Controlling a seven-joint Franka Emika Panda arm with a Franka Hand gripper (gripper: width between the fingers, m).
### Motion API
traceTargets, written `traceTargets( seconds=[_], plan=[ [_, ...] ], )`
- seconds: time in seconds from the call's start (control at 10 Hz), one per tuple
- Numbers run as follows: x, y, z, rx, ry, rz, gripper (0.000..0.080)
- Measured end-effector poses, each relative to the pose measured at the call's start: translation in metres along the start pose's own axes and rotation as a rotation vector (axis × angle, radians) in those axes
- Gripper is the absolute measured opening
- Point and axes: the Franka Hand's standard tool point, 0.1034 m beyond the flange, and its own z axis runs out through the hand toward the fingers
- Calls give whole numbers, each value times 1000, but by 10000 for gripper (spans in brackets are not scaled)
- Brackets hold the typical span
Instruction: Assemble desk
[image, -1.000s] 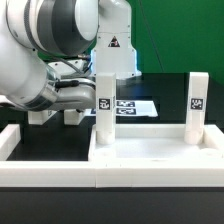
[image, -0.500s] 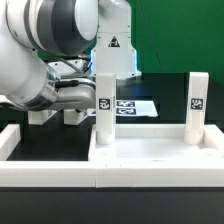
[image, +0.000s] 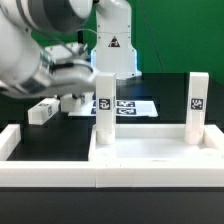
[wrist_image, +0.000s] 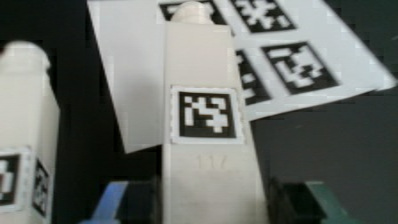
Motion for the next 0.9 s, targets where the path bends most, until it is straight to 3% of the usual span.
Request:
traceTargets(
  seconds=[0.2,0.4,0.5,0.6,0.7,0.9],
  plan=[
    [-38,-18,-34,23,64,-34,285],
    [-62,-35,-42,36,85,-6,285],
    [-72,-66,-52,37,174,37,285],
    [-85,-94,-51,21,228,73,285],
    [-78,-113,-50,-1,304,74,285],
    [-74,-111,-54,3,445,49,285]
  ],
)
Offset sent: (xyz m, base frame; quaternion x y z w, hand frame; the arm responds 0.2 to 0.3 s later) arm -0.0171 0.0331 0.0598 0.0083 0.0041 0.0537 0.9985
